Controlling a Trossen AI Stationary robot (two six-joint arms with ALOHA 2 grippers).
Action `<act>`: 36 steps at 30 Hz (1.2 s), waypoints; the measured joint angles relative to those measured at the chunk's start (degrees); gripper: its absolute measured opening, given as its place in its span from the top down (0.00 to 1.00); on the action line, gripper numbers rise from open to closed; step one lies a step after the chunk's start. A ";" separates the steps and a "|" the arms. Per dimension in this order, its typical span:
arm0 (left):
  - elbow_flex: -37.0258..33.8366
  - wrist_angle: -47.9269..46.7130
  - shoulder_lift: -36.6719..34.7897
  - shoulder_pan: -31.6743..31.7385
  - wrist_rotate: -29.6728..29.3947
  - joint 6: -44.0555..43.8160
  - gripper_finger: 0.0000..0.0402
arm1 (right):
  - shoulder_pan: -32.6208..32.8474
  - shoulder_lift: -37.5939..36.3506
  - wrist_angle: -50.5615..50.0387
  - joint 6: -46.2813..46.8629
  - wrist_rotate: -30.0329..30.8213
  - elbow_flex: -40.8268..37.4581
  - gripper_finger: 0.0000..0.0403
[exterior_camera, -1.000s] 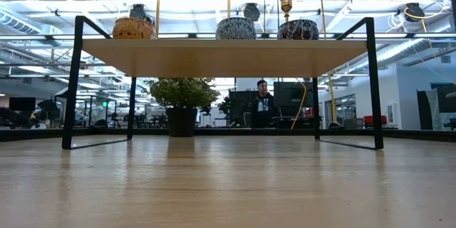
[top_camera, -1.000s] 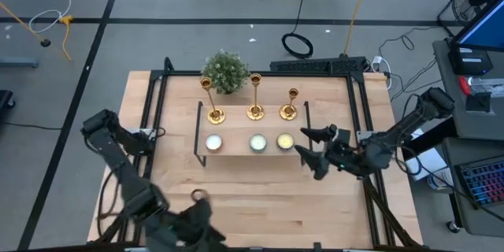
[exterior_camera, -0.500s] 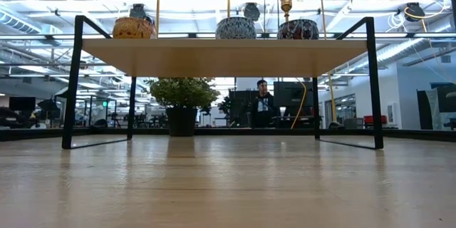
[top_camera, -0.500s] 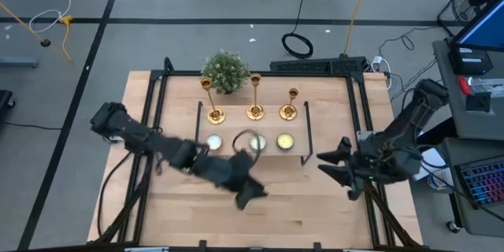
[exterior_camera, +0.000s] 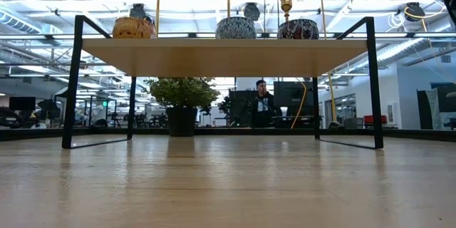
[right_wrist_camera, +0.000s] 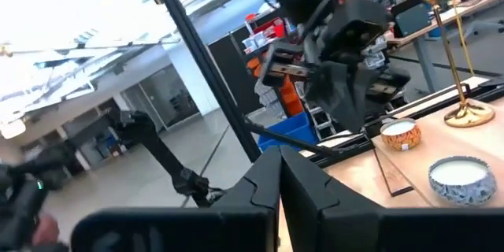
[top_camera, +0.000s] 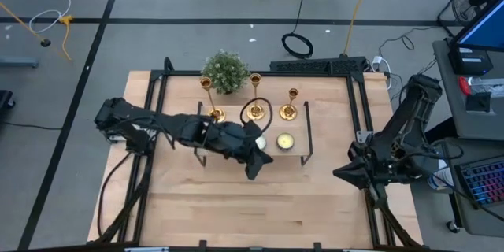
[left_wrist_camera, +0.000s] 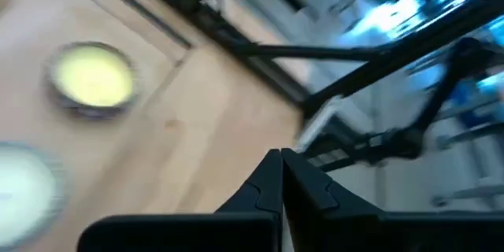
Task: Stock candles and holders on shelf
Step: Align the red scented candle with the other scented candles on the shelf
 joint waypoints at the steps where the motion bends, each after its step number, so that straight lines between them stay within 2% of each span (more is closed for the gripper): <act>1: 1.55 -3.00 0.36 0.23 -0.24 1.40 0.99 | 0.25 -0.36 -0.82 -0.37 0.06 0.00 0.99; 8: 18.09 -22.10 7.80 1.77 -0.50 9.94 1.00 | 0.30 -3.05 -7.93 0.07 5.77 0.02 1.00; 11: 24.03 -31.54 11.23 1.29 -1.79 10.20 1.00 | -2.26 -3.67 -9.32 0.03 5.90 0.02 1.00; 13: 26.14 -32.25 11.66 0.36 -4.63 10.18 1.00 | -4.92 -3.89 -11.26 0.99 5.23 0.02 1.00; 16: 27.65 -32.05 10.66 -1.47 -9.09 9.54 1.00 | -11.16 -4.73 -16.76 5.55 -1.27 0.37 1.00; 22: 28.01 -34.79 7.56 -4.89 -14.94 8.09 1.00 | -27.90 0.31 -39.85 16.57 -20.23 8.30 1.00; 28: 28.10 -40.45 4.66 -7.68 -18.68 6.08 1.00 | -41.25 12.71 -47.40 11.63 -38.03 20.32 1.00; 32: 28.08 -42.77 3.23 -10.33 -20.52 6.29 1.00 | -45.18 22.11 -54.80 7.44 -43.47 30.29 1.00; 36: 28.01 -44.41 2.52 -12.79 -22.13 5.15 1.00 | -47.67 30.44 -65.51 7.00 -44.29 38.36 1.00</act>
